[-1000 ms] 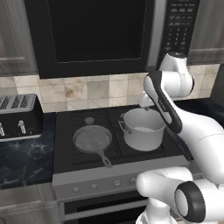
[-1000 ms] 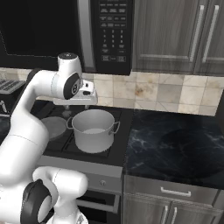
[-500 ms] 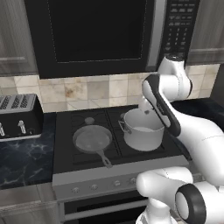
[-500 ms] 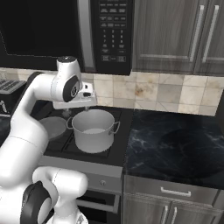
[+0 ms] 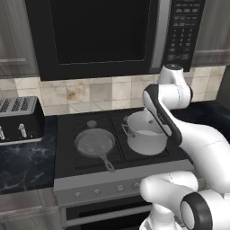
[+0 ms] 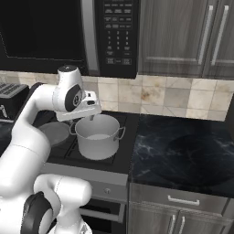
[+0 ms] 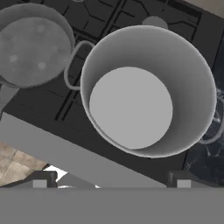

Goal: Move the pot and pan from the stove into the sink.

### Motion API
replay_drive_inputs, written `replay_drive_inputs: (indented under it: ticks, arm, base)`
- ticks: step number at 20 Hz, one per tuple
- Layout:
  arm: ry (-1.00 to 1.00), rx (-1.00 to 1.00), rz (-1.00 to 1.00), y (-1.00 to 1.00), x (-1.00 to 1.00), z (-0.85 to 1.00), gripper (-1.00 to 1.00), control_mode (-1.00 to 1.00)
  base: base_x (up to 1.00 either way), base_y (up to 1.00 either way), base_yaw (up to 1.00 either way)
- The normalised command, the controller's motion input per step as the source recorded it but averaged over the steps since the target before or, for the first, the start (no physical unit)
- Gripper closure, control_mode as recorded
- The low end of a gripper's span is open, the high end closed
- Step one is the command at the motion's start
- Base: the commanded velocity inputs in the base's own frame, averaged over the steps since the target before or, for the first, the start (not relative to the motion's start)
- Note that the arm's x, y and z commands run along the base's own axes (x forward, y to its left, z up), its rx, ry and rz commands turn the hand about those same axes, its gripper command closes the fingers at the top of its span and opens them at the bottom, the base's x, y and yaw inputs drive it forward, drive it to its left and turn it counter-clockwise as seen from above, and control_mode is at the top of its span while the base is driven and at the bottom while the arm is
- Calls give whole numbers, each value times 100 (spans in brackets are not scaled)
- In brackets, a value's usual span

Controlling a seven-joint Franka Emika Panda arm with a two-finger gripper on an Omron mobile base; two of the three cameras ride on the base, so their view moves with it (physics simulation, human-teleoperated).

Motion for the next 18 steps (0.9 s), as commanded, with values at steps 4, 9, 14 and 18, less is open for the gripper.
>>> replay_drive_inputs:
  ticks: [4,9,14,18]
  arm:
    - [1,-6,7,2,0,-30,-100,-100]
    - [0,-3,6,0,0,-26,-100,-100]
    - [0,0,6,0,0,-24,-100,-100]
    - [0,0,7,0,0,-23,-100,-100]
  base:
    - [0,0,0]
    - [0,0,0]
    - [0,0,0]
    - [0,0,0]
